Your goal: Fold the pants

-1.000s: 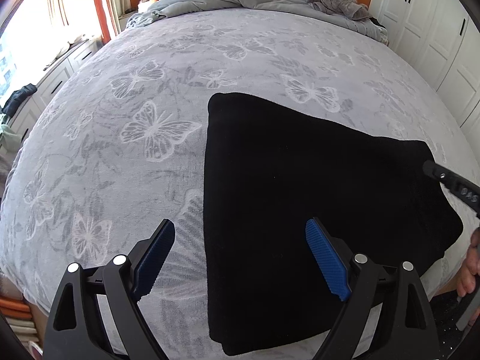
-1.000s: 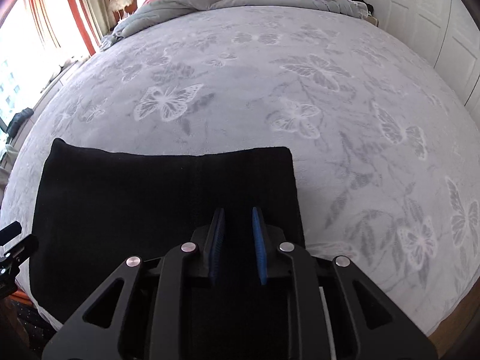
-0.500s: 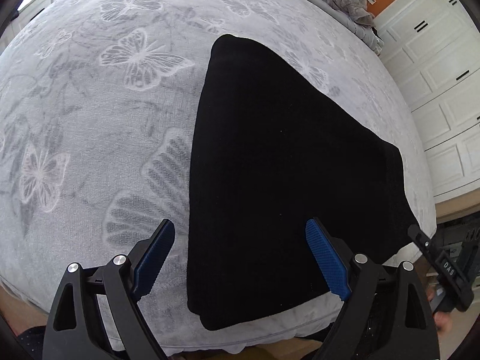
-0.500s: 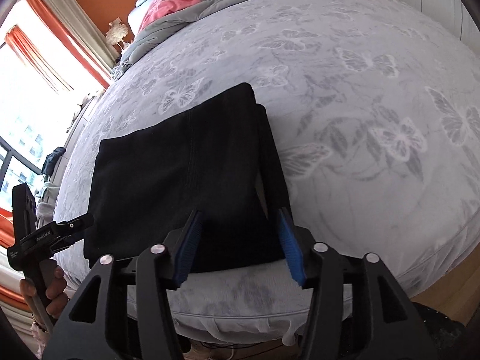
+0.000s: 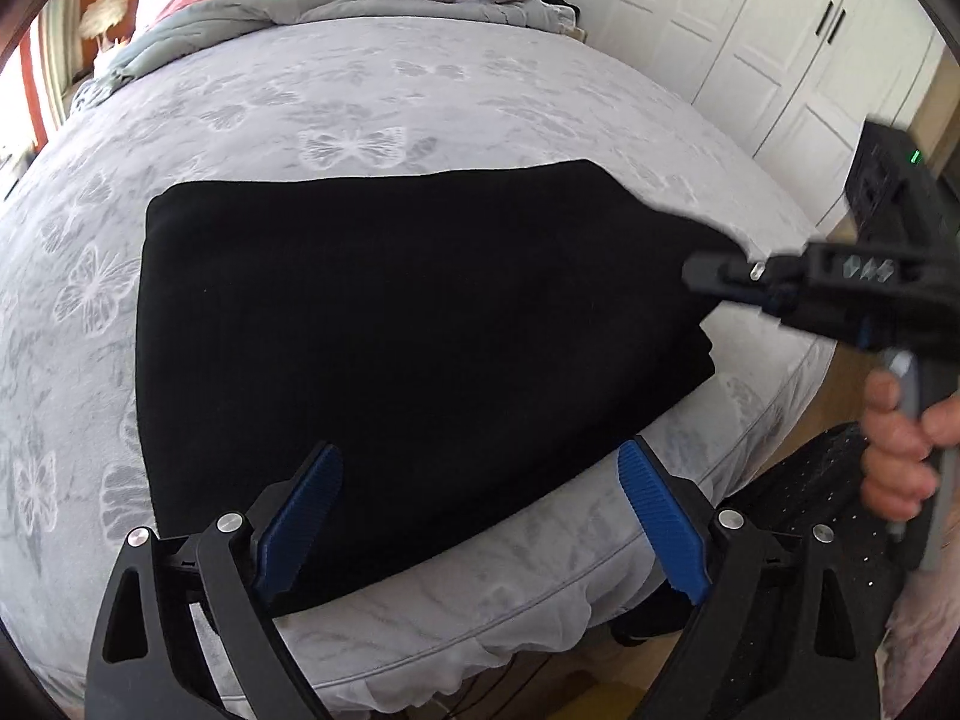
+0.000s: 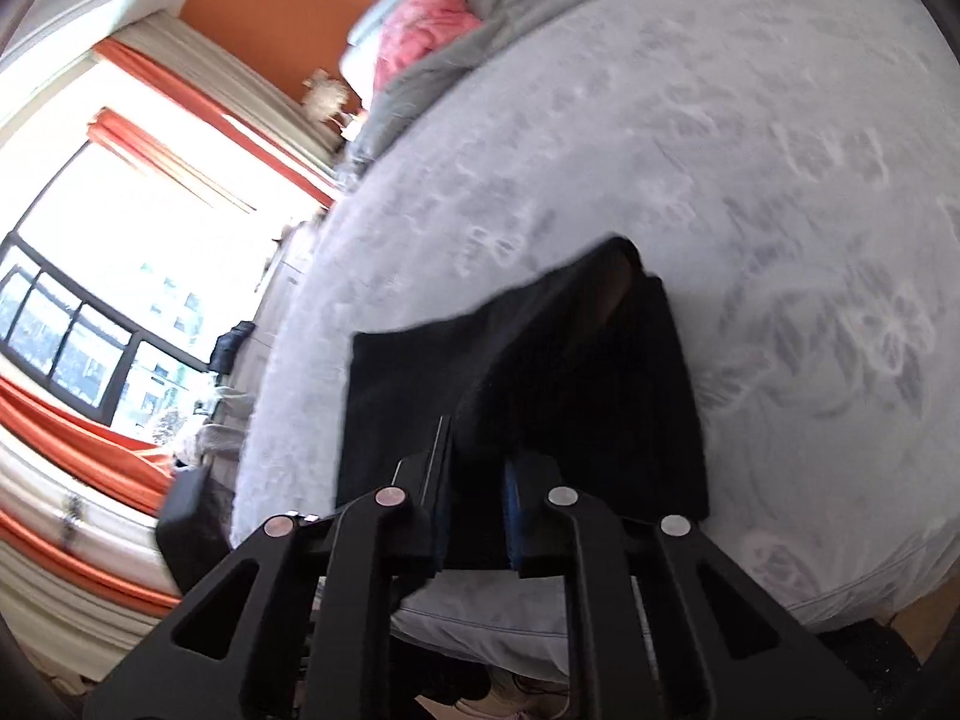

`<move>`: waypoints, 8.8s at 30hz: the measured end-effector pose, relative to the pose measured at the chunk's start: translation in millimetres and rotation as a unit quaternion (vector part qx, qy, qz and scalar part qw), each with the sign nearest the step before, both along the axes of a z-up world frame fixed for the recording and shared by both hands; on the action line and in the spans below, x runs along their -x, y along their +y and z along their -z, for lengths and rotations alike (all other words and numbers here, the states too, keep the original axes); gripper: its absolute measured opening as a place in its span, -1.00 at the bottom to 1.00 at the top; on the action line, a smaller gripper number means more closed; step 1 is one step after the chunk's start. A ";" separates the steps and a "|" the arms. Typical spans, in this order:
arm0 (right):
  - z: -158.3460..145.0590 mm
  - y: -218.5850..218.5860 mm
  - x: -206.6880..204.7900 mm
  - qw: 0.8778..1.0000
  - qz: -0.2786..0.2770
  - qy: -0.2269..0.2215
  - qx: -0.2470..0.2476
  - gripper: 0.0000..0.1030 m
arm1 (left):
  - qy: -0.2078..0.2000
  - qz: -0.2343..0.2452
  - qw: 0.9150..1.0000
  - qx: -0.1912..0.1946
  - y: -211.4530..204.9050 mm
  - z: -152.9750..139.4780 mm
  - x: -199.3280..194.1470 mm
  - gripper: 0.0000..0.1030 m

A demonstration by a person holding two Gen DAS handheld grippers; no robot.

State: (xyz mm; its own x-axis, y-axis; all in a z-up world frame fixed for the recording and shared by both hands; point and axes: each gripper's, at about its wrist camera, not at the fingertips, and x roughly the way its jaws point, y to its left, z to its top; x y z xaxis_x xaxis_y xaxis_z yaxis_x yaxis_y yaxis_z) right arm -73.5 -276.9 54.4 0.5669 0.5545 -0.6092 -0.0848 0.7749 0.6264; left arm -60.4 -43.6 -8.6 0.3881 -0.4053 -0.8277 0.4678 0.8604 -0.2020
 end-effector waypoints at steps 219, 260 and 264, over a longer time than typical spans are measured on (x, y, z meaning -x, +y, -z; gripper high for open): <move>76.1 52.8 -351.2 0.970 0.034 -0.040 0.239 -0.56 | -0.074 -0.215 0.972 -0.054 90.4 23.0 -374.1 0.44; 61.6 68.2 -108.1 0.953 0.058 -0.089 0.282 -0.24 | -0.150 -0.228 0.959 -0.074 90.0 -32.4 -166.7 0.62; 74.4 71.4 -97.5 0.955 0.061 -0.081 0.278 -0.21 | -0.152 -0.229 0.959 -0.071 89.7 -12.8 -140.9 0.68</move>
